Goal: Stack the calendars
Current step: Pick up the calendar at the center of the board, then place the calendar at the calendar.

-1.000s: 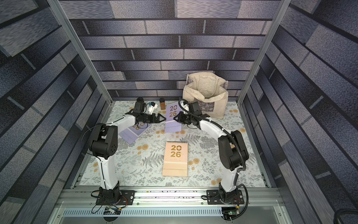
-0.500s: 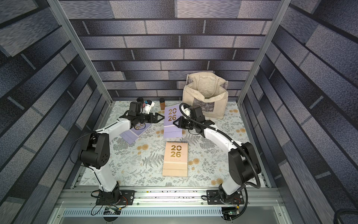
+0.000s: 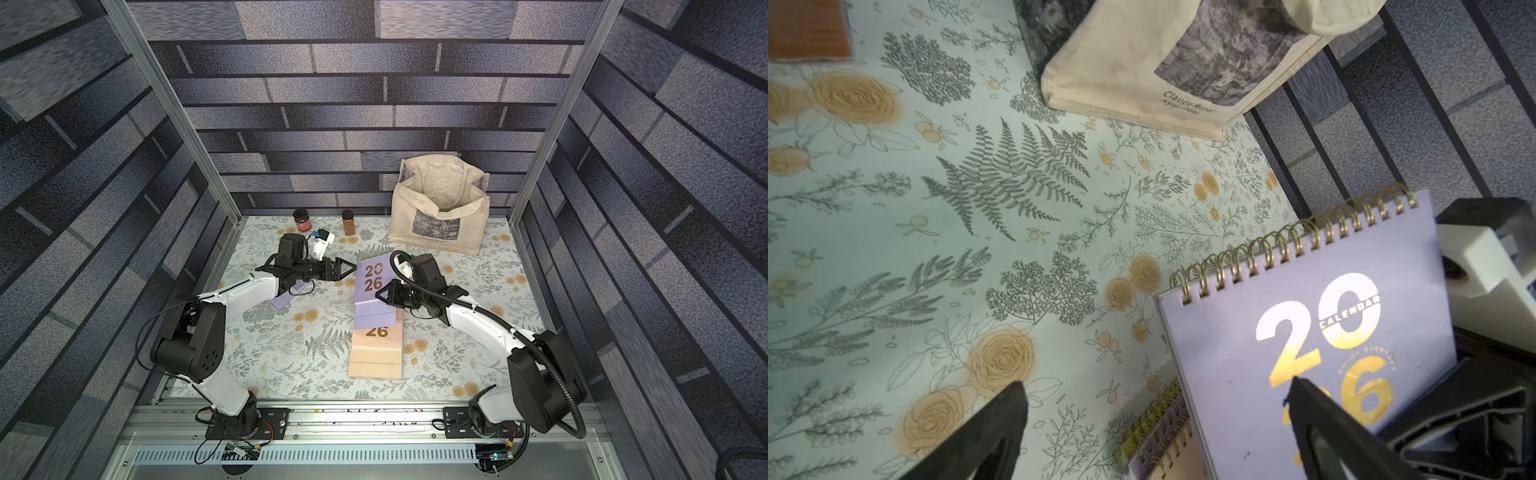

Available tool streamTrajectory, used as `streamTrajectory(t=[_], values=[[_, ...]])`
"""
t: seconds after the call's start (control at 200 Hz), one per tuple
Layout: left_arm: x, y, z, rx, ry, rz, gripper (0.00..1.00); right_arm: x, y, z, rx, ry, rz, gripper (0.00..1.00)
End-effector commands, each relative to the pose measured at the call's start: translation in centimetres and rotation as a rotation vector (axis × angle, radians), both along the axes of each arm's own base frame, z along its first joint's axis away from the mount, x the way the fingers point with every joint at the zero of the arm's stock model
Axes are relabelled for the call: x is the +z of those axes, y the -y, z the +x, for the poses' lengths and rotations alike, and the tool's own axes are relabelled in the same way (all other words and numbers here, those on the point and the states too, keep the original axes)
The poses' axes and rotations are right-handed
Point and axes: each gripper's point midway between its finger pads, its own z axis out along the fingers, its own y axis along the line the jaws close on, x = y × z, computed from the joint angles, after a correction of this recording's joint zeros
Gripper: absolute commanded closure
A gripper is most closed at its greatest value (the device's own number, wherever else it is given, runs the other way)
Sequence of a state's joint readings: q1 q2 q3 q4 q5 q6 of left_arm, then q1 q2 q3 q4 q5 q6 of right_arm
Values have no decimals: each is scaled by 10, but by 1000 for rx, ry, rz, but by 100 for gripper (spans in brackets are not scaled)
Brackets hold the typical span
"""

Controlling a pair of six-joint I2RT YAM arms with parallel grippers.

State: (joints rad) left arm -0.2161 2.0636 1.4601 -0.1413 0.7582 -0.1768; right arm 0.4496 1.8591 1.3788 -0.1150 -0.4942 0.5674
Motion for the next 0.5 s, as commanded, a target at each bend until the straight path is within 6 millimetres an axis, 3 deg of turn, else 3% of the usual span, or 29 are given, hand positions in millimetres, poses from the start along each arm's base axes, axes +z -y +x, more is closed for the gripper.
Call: streamTrajectory(t=[0.0,0.24,0.366,0.496], values=[[42,-9,2,49,103,-8,0,43,-1,-19,30,83,65,100],[69,0,-38,50,169,-64,0,39,5,-88,65,44,70,100],[73,5,-65,40,180,-118,0,27,17,-121,43,4,104,100],[63,13,-93,19,179,-101,0,17,21,-149,34,-30,141,100]])
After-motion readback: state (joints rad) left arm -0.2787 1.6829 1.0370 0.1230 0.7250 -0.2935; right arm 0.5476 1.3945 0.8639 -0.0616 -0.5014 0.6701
